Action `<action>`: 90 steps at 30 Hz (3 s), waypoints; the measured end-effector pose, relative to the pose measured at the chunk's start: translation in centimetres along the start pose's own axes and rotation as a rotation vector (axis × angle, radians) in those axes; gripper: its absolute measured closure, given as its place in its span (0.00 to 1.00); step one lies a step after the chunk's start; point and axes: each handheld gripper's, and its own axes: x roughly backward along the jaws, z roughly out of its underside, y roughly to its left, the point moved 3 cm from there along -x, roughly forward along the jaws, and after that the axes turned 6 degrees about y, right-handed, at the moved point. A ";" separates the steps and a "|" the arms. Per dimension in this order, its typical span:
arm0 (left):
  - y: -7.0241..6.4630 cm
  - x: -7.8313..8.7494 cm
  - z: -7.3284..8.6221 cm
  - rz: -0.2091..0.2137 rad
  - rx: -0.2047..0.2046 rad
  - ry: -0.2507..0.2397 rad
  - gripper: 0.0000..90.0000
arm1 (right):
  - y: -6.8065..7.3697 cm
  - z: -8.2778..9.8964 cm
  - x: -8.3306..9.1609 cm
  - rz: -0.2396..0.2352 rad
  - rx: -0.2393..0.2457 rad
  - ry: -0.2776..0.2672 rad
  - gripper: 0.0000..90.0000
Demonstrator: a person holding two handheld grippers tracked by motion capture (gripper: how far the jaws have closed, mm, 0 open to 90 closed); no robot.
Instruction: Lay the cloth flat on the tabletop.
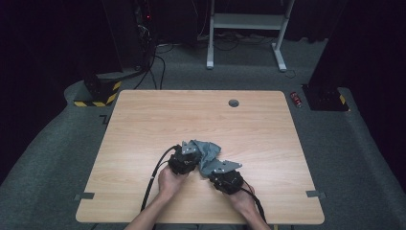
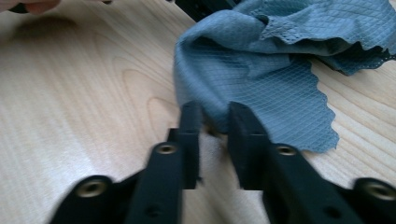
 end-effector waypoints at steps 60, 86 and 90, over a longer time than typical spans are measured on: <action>0.0 -0.6 1.3 -0.110 0.050 -0.065 0.43 | -9.1 -3.5 1.4 0.244 -0.248 0.033 0.69; 1.2 0.2 1.0 -0.119 0.024 -0.020 1.00 | -4.5 -1.8 -0.7 0.079 -0.090 0.101 1.00; 1.7 0.6 0.6 -0.085 0.025 -0.017 1.00 | -4.5 -1.9 0.6 0.079 -0.105 0.046 1.00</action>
